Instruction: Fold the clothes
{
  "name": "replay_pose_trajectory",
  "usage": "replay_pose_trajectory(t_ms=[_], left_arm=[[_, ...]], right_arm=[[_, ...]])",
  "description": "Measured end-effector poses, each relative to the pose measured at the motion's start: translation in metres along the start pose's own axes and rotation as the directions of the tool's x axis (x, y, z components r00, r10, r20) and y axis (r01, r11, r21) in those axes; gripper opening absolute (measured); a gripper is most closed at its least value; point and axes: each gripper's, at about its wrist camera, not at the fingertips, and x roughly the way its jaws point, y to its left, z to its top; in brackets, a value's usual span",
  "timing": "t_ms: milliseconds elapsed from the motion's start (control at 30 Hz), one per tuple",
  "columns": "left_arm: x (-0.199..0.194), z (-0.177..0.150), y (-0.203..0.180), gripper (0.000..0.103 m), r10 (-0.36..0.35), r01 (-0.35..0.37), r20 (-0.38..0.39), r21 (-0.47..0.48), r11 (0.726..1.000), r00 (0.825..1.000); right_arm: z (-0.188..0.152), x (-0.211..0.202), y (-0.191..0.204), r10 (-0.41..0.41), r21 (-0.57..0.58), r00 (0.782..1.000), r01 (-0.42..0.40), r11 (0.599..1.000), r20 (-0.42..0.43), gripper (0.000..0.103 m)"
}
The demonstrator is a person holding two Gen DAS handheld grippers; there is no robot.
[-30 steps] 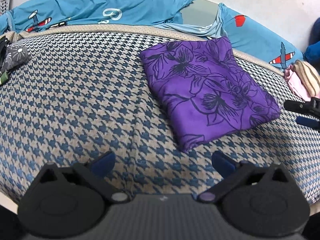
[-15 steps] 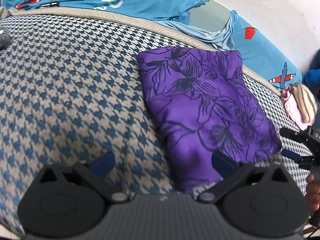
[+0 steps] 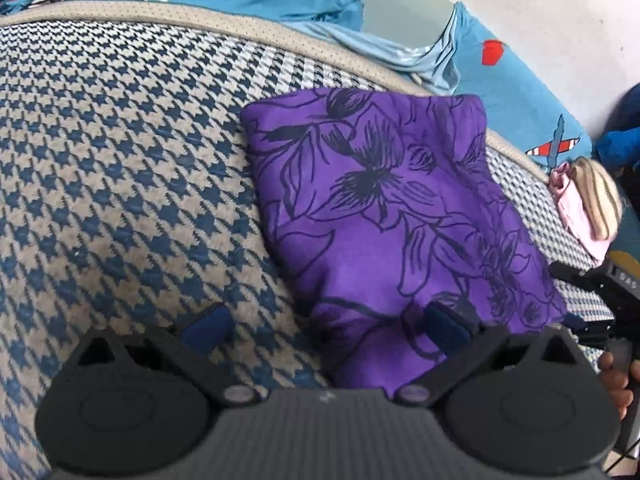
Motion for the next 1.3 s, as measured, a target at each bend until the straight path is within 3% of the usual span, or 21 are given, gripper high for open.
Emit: replay_pose_trajectory(t_ms=[567, 767, 900, 1133, 1300], left_arm=[[0.024, 0.027, 0.002, 0.103, -0.054, 0.055, 0.053, -0.016, 0.998, 0.997], [0.035, 0.038, -0.002, 0.103, -0.078, 0.077, 0.068, 0.008, 0.997, 0.995], [0.043, 0.044, -0.005, 0.103, -0.147, 0.146, 0.056, 0.019, 0.989, 0.988], [0.05, 0.049, -0.015, 0.103, -0.157, 0.154, 0.057, 0.05, 0.987, 0.986], [0.049, 0.048, -0.016, 0.103, -0.156, 0.152, 0.055, 0.066, 0.986, 0.986]], right_arm=[[-0.009, 0.033, 0.029, 0.115, -0.048, 0.993, -0.117, 0.992, -0.034, 0.091], [-0.009, 0.042, 0.036, 0.128, -0.079, 0.992, -0.129, 0.989, -0.017, 0.091], [-0.009, 0.048, 0.043, 0.148, -0.107, 0.989, -0.149, 0.983, -0.018, 0.09], [-0.013, 0.056, 0.055, 0.158, -0.169, 0.987, -0.162, 0.972, -0.035, 0.089], [-0.014, 0.057, 0.057, 0.146, -0.179, 0.989, -0.148, 0.973, -0.026, 0.079]])
